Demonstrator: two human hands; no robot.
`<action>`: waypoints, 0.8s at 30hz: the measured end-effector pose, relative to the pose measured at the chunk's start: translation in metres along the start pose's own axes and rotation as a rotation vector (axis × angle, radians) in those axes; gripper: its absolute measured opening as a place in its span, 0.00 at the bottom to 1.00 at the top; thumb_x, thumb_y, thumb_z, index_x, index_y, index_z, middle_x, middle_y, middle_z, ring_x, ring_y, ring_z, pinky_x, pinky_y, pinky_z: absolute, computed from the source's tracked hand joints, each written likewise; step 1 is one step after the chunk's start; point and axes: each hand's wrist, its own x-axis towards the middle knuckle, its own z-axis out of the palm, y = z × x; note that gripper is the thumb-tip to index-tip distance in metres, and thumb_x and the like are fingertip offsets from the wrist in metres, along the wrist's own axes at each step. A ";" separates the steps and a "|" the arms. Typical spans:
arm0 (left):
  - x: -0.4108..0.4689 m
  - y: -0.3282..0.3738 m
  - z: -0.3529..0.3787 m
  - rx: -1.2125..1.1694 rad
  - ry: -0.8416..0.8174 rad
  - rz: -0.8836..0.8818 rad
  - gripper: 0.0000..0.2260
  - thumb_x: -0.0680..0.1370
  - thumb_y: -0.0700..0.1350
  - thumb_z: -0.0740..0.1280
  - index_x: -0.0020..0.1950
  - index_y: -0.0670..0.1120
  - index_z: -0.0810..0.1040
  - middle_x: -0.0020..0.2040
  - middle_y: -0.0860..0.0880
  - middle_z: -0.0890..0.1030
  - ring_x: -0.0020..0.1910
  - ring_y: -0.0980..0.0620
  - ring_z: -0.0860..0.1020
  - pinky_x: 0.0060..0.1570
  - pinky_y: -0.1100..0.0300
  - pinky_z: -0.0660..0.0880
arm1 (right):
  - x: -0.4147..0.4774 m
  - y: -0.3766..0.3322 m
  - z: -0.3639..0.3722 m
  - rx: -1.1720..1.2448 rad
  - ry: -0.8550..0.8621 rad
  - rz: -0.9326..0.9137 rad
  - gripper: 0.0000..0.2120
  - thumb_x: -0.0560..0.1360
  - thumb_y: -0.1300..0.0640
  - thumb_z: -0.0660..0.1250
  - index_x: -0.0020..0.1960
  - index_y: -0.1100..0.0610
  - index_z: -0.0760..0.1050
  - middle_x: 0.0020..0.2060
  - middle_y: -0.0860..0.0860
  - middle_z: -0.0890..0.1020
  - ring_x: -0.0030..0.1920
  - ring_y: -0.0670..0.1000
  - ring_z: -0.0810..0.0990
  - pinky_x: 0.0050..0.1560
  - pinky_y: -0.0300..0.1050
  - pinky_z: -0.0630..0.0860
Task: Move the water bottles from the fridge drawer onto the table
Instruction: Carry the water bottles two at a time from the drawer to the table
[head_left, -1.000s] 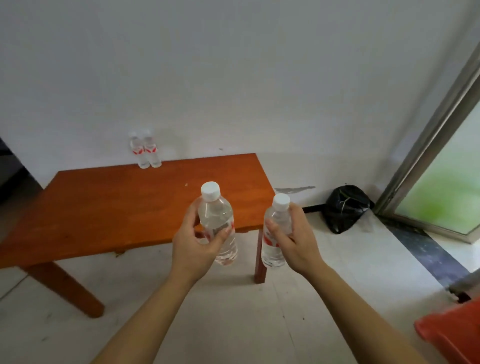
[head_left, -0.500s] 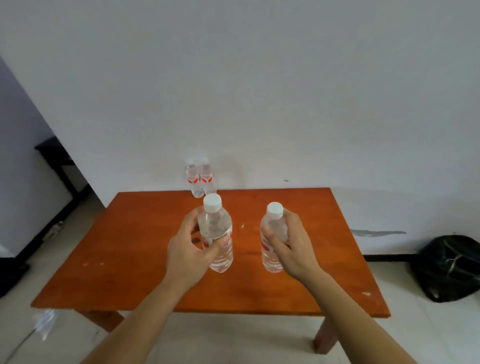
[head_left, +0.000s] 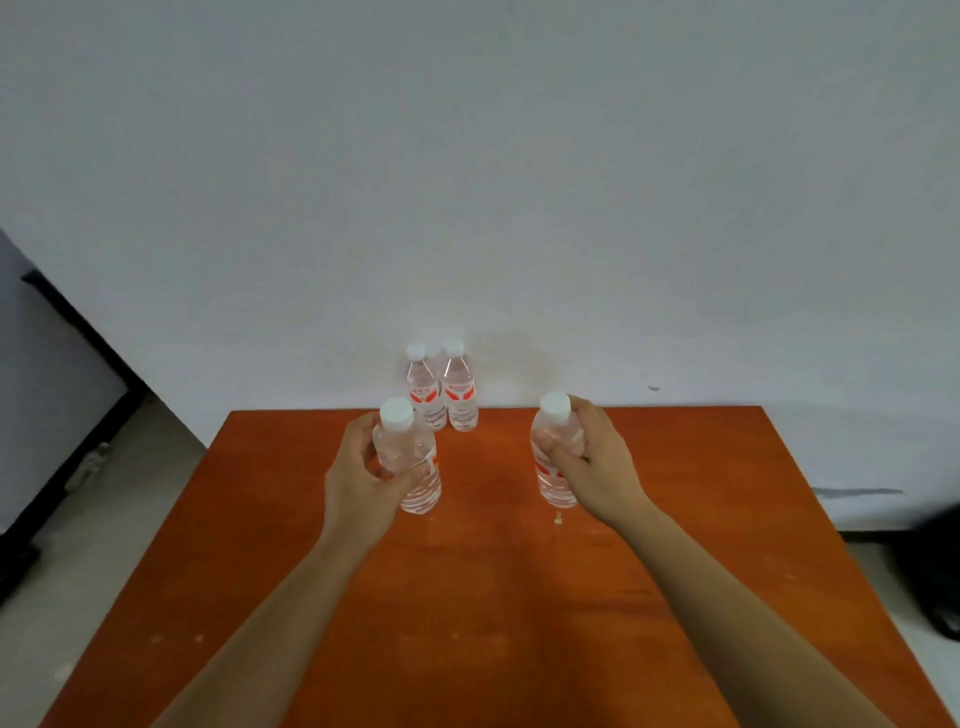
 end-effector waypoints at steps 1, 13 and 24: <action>0.021 -0.012 0.000 0.000 -0.016 -0.016 0.33 0.67 0.44 0.81 0.67 0.53 0.69 0.60 0.55 0.78 0.58 0.52 0.78 0.53 0.60 0.76 | 0.014 0.002 0.012 -0.001 0.015 0.036 0.23 0.78 0.46 0.68 0.71 0.49 0.68 0.62 0.44 0.74 0.59 0.45 0.73 0.55 0.41 0.69; 0.224 -0.130 0.022 0.089 -0.114 -0.115 0.34 0.67 0.40 0.80 0.69 0.50 0.69 0.63 0.47 0.74 0.62 0.45 0.75 0.57 0.54 0.74 | 0.160 0.038 0.122 -0.098 0.143 0.299 0.20 0.77 0.55 0.71 0.69 0.52 0.75 0.67 0.55 0.72 0.61 0.46 0.70 0.56 0.33 0.66; 0.278 -0.178 0.044 0.031 -0.243 -0.226 0.36 0.71 0.41 0.77 0.75 0.53 0.66 0.72 0.49 0.73 0.69 0.46 0.72 0.62 0.49 0.73 | 0.221 0.061 0.160 -0.119 0.019 0.308 0.21 0.81 0.52 0.65 0.72 0.56 0.69 0.68 0.55 0.73 0.67 0.54 0.72 0.65 0.47 0.69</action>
